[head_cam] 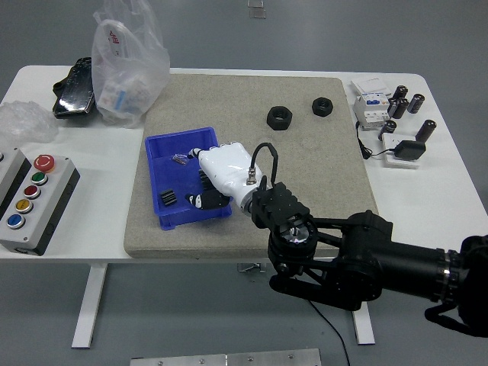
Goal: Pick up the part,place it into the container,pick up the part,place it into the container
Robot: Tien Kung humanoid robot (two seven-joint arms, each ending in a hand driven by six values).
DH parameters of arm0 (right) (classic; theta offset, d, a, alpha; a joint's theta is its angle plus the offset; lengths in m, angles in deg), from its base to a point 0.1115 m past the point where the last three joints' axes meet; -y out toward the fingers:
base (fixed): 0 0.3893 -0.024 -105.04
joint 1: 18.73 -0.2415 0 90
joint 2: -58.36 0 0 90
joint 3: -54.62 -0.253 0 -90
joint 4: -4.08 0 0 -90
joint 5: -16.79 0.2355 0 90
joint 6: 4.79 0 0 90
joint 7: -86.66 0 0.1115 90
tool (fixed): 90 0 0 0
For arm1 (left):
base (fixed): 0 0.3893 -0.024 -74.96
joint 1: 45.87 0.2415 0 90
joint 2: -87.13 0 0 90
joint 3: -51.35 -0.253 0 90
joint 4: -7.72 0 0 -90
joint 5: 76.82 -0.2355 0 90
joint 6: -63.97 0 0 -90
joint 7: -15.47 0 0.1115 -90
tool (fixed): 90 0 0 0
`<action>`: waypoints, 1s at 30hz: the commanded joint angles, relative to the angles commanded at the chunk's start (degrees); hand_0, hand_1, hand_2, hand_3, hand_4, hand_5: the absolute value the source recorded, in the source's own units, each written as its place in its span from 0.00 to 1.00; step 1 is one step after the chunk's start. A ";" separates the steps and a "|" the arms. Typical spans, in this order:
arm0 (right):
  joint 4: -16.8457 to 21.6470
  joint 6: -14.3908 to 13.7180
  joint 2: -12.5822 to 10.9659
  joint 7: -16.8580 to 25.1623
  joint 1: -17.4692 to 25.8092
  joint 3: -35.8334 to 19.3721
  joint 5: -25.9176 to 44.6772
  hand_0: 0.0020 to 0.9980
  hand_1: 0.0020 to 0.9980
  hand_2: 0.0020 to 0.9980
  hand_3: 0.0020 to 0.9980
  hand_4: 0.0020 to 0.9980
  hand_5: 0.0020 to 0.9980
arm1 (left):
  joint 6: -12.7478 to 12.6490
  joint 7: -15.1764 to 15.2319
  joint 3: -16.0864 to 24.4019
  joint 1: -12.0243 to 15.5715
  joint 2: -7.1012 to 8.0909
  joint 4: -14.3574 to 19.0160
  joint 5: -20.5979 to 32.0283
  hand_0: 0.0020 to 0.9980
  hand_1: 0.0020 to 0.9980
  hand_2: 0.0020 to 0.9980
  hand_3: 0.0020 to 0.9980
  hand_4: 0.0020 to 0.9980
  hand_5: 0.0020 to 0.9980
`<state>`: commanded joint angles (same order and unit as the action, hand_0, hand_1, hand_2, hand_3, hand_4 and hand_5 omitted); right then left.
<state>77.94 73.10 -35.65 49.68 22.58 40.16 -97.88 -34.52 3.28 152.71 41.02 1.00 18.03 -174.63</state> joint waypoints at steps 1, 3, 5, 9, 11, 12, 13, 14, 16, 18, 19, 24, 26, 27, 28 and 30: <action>0.11 -0.16 -0.27 0.00 0.32 -0.98 -0.37 0.21 0.30 0.25 0.84 0.87 0.53 | 0.00 0.02 0.02 0.00 -0.01 0.00 -0.03 0.75 0.65 0.60 0.64 0.69 0.40; 0.43 -1.11 -1.10 0.00 1.39 -3.59 -1.23 0.21 0.30 0.25 0.84 0.87 0.53 | 0.01 0.06 0.08 -0.01 -0.03 0.00 -0.10 0.75 0.65 0.60 0.64 0.69 0.40; 0.80 -2.96 -2.15 0.00 2.99 -6.05 -1.25 0.24 0.35 0.36 0.77 0.86 0.53 | 0.00 0.13 0.05 0.03 -0.08 0.00 -0.01 0.75 0.65 0.60 0.65 0.69 0.40; 1.91 -8.32 -4.48 2.74 7.52 -12.40 2.61 0.24 0.35 0.36 0.77 0.86 0.53 | -0.07 0.17 0.12 0.29 -0.25 0.00 0.17 0.75 0.65 0.60 0.65 0.69 0.40; 2.57 -11.31 -5.29 5.41 9.88 -15.89 5.24 0.59 0.65 0.69 0.74 0.85 0.55 | -0.09 0.08 0.27 0.45 -0.34 0.00 0.04 0.75 0.65 0.60 0.64 0.68 0.39; 2.93 -12.94 -5.61 7.12 11.18 -17.79 6.89 0.59 0.65 0.69 0.74 0.85 0.55 | -0.10 0.05 0.33 0.50 -0.37 0.00 0.02 0.75 0.65 0.60 0.64 0.68 0.39; 3.35 -14.68 -5.92 9.06 12.65 -19.76 8.75 0.59 0.65 0.69 0.74 0.85 0.55 | -0.12 0.06 0.34 0.54 -0.42 0.00 0.07 0.75 0.65 0.60 0.64 0.68 0.39; 3.80 -16.07 -6.18 10.93 13.86 -21.47 10.46 0.59 0.65 0.69 0.74 0.85 0.55 | -0.12 0.10 0.31 0.56 -0.46 0.00 0.14 0.75 0.65 0.60 0.64 0.68 0.39; 4.59 -18.88 -6.70 15.14 16.47 -25.09 14.33 0.80 0.74 0.78 0.77 0.86 0.55 | -0.12 0.23 0.15 0.58 -0.54 0.00 0.43 0.75 0.65 0.60 0.64 0.65 0.37; 5.16 -21.36 -7.16 19.54 19.05 -28.60 18.56 0.80 0.74 0.78 0.77 0.86 0.55 | -0.12 0.34 0.05 0.59 -0.58 0.00 0.63 0.75 0.65 0.60 0.64 0.65 0.37; 5.45 -22.71 -7.44 21.94 20.57 -30.51 20.93 0.80 0.74 0.78 0.77 0.86 0.55 | -0.12 0.40 0.02 0.59 -0.60 0.00 0.73 0.75 0.65 0.60 0.64 0.65 0.37; 6.65 -24.44 -8.33 31.92 26.27 -37.88 30.55 0.82 0.76 0.80 0.78 0.86 0.57 | -0.15 0.49 -0.04 0.54 -0.61 0.00 0.94 0.75 0.65 0.60 0.64 0.65 0.37; 7.50 -24.57 -8.60 35.25 28.31 -40.48 33.64 0.82 0.76 0.80 0.78 0.86 0.57 | -0.10 0.58 -0.19 0.46 -0.57 0.00 1.03 0.75 0.65 0.60 0.64 0.65 0.37; 8.04 -24.63 -8.74 36.98 29.27 -41.83 35.21 0.82 0.76 0.80 0.78 0.86 0.57 | -0.07 0.61 -0.23 0.40 -0.54 0.00 1.03 0.75 0.65 0.60 0.64 0.65 0.37; 8.56 -24.70 -8.88 38.60 30.14 -43.12 36.65 0.80 0.76 0.80 0.78 0.86 0.58 | -0.04 0.65 -0.29 0.33 -0.51 0.00 1.05 0.75 0.65 0.60 0.64 0.65 0.37; 9.69 -24.66 -9.20 41.47 31.92 -45.60 39.26 0.80 0.76 0.80 0.78 0.86 0.58 | 0.04 0.79 -0.50 0.16 -0.38 0.00 1.12 0.75 0.65 0.60 0.64 0.65 0.37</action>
<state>87.63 48.45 -44.86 91.15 54.50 -5.44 -58.63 -34.48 4.07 152.20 41.18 0.63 18.03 -173.51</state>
